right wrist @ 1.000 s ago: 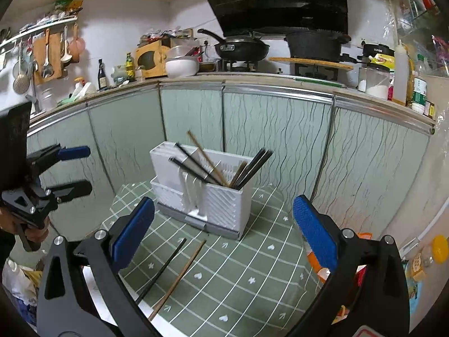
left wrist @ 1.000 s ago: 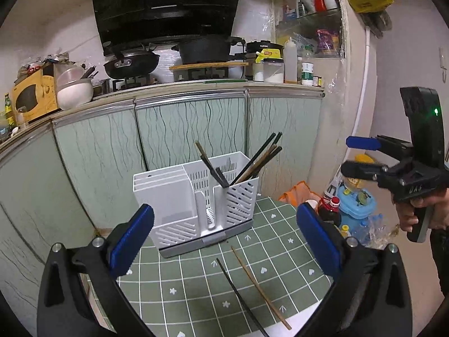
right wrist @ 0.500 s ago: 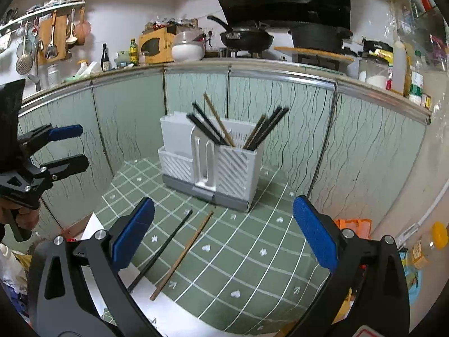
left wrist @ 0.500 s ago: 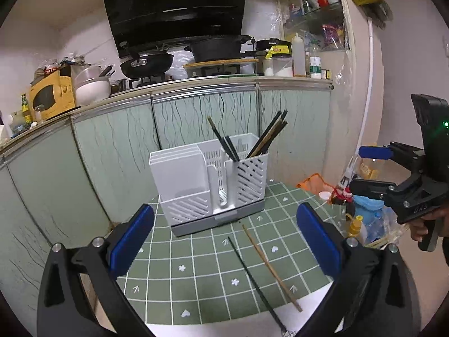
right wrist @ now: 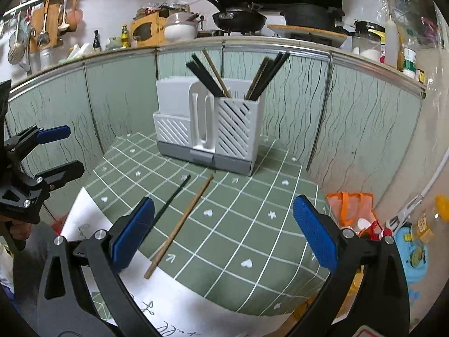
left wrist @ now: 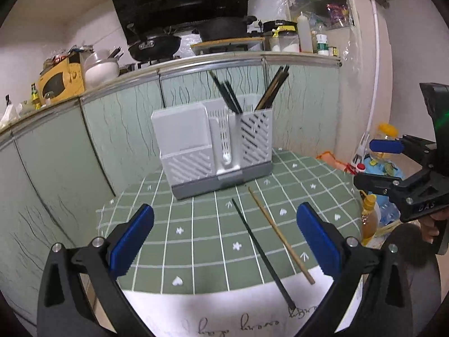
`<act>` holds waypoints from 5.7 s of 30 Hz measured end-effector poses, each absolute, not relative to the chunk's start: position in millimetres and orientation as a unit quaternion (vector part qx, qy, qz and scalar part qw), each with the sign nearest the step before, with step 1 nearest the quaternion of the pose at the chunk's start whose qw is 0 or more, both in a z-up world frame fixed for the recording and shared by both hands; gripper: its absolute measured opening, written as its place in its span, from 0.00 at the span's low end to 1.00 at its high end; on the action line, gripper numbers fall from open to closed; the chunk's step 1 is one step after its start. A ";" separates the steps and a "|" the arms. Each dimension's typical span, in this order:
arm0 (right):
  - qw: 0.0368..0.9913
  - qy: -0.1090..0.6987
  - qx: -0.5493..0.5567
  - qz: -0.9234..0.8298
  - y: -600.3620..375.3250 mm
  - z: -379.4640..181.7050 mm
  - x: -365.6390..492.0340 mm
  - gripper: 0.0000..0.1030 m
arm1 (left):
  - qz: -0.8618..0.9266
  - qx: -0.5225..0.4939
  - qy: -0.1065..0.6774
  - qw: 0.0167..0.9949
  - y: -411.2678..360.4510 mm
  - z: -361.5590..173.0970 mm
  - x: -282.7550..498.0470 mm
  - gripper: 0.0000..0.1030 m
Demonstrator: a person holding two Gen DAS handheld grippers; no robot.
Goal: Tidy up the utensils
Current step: 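Withdraw both open tools from the holder back over the last two chopsticks, then close the left tool on the black chopstick while the right tool grasps the wooden one, then lift both chopsticks with both tools and carry them toward the white holder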
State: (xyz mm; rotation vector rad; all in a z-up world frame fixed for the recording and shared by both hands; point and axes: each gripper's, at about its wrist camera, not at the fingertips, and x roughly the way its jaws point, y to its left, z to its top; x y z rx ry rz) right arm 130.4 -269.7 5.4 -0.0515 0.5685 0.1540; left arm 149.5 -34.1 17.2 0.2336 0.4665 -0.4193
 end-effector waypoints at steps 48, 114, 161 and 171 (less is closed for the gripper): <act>0.945 0.326 0.002 0.040 -261.2 -79.2 107.6 0.92 | -0.091 0.103 0.296 0.945 -73.4 -117.4 117.7 0.11; 0.948 0.317 0.015 0.020 -221.7 -53.4 115.3 0.06 | -0.073 0.029 0.292 0.953 8.2 -32.0 126.9 0.08; 0.963 0.219 0.013 0.159 -304.8 209.6 233.0 0.06 | -0.350 0.062 0.229 0.906 -74.4 206.8 265.9 0.07; 0.965 0.198 0.023 0.171 -326.3 237.2 281.2 0.06 | -0.370 0.077 0.230 0.897 -95.8 233.3 316.1 0.07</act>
